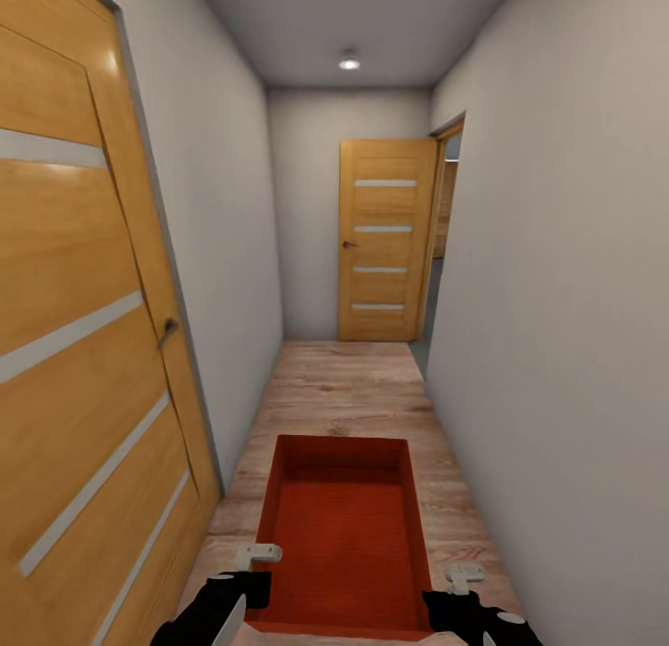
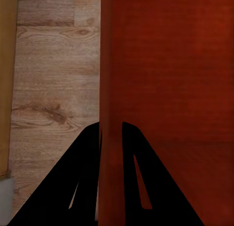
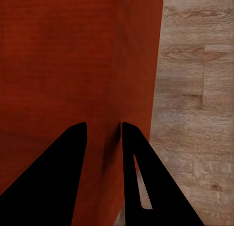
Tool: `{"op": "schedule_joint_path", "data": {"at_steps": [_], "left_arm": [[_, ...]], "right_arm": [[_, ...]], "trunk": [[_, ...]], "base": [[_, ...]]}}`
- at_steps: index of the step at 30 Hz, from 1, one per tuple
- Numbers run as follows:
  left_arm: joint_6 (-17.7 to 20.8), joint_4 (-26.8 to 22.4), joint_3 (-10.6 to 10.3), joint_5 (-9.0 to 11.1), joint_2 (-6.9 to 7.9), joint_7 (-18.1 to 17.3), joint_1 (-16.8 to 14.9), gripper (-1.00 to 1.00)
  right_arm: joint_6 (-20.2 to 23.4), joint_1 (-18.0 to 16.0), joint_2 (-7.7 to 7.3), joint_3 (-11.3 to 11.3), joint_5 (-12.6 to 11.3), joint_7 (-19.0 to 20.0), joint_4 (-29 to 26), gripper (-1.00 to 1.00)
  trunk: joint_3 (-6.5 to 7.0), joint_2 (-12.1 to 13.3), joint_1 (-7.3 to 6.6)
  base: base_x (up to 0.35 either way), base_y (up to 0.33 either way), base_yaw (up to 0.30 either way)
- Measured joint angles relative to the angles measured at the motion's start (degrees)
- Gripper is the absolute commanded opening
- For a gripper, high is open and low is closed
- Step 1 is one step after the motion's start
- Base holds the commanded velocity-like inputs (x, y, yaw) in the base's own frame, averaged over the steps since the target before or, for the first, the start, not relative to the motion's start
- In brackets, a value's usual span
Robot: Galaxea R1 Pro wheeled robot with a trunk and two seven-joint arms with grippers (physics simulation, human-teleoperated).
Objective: Move the two storage containers from the living room to the garage. In the garage, place one container on the floor and stack the other container on top of it (either order is fine).
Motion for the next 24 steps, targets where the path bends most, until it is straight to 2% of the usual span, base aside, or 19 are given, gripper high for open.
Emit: {"op": "schedule_joint_path", "data": {"at_steps": [24], "left_arm": [[0.0, 0.1, 0.0, 0.1, 0.01, 0.0, 0.0, -1.0]], "right_arm": [[0.0, 0.0, 0.0, 0.0, 0.0, 0.0, 0.0, -1.0]], "trunk": [[0.0, 0.0, 0.0]], "base": [[0.326, 0.0, 0.0]]}}
